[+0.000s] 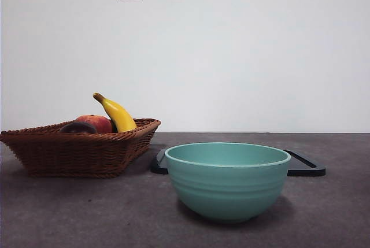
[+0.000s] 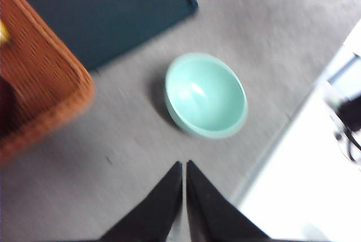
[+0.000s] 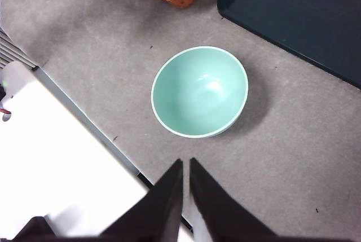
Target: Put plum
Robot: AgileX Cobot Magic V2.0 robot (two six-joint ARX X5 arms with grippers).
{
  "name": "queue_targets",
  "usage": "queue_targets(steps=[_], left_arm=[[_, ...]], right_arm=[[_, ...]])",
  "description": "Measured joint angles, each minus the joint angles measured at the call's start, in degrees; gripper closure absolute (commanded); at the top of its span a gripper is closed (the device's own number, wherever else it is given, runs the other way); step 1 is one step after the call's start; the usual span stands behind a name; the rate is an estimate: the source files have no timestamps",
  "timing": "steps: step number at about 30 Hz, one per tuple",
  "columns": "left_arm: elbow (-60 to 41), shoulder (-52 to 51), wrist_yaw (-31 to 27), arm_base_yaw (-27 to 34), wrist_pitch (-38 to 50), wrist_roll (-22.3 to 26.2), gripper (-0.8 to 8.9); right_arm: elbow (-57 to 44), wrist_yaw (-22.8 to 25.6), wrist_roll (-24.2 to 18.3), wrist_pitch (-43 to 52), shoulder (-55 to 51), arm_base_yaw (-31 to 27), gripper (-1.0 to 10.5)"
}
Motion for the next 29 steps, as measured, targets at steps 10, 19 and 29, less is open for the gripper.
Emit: queue_targets(steps=[10,19,29], left_arm=[[-12.61,-17.22,-9.57,11.82,39.36,0.07,8.06],[-34.14,-33.83,-23.69,17.03,48.96,0.04,8.06],[-49.64,-44.33,-25.31,18.03,48.17,-0.66,8.06]], right_arm=[[0.00,0.00,0.00,0.00,0.00,0.00,9.3],[0.00,0.00,0.00,0.02,0.00,0.00,9.3],[0.00,0.00,0.00,0.00,0.00,0.00,9.3]])
